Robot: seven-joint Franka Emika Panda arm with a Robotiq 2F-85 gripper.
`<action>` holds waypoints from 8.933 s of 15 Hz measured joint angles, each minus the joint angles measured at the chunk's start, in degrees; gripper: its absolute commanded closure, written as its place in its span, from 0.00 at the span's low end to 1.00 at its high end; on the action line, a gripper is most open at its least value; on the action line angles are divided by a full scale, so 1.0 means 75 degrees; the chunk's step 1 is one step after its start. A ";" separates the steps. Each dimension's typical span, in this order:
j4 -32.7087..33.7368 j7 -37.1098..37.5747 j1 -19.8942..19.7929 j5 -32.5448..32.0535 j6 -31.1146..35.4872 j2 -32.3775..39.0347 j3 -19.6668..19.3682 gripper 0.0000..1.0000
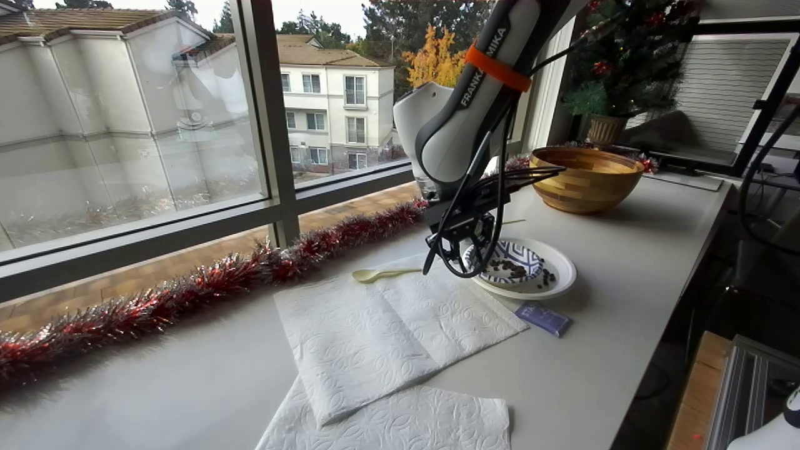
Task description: Pour the contents in the smaller bowl on to the plate
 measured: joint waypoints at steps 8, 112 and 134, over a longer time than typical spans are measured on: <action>0.0027 -0.0006 0.0010 -0.0009 -0.0089 0.0051 -0.0043 0.98; -0.1976 -0.1237 -0.0011 -0.0461 0.1136 -0.1744 -0.0979 0.99; -0.3304 -0.9160 -0.1134 0.6344 0.1933 -0.4204 -0.0632 0.99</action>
